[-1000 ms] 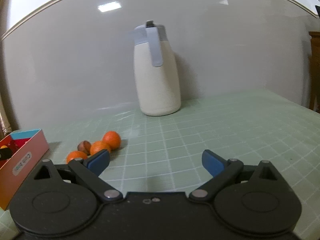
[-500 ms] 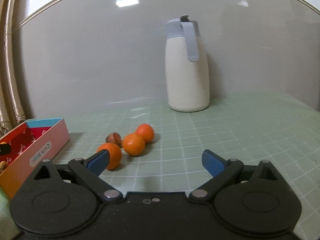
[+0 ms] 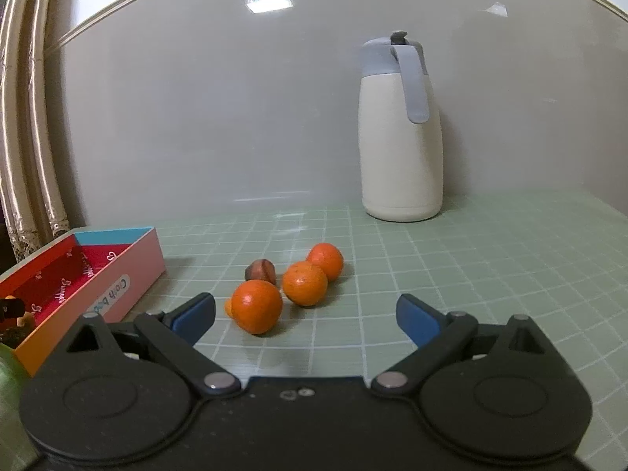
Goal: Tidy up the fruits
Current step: 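Carry the small orange fruit into the box and open the left gripper, then move the right tool to the large tangerine and close on it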
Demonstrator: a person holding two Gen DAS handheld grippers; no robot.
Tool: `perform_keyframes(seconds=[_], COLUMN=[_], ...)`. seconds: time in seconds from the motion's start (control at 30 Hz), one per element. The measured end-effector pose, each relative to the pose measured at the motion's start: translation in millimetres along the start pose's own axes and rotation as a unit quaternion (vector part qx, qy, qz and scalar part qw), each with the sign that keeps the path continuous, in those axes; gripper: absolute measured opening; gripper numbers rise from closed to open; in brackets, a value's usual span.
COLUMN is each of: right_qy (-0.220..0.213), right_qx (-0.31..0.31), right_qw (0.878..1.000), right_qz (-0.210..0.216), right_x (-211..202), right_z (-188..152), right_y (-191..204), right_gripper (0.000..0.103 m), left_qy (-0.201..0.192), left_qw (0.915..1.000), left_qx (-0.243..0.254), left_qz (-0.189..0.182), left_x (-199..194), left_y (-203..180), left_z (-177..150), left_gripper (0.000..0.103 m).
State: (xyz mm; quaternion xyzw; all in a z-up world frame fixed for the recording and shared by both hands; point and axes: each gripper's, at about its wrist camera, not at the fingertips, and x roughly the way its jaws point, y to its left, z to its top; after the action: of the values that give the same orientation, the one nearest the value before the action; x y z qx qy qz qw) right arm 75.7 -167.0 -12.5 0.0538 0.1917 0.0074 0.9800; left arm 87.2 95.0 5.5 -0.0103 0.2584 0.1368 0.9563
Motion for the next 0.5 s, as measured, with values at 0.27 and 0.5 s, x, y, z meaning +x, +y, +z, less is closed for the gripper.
perform_keyframes(seconds=[0.27, 0.5], right_qy=[0.0, 0.001], right_qx=[-0.003, -0.003], right_qw=[1.0, 1.0], right_qz=[0.007, 0.011], right_x=[2, 4], right_z=[0, 0], right_y=[7, 7], right_gripper=[0.099, 0.099], left_qy=[-0.001, -0.023], left_qw=[0.9999, 0.9992], left_qx=[-0.004, -0.03], left_qz=[0.01, 0.008], left_x=[-2, -13], left_y=[7, 16], left_z=[-2, 1], left_gripper=[0.021, 0.081])
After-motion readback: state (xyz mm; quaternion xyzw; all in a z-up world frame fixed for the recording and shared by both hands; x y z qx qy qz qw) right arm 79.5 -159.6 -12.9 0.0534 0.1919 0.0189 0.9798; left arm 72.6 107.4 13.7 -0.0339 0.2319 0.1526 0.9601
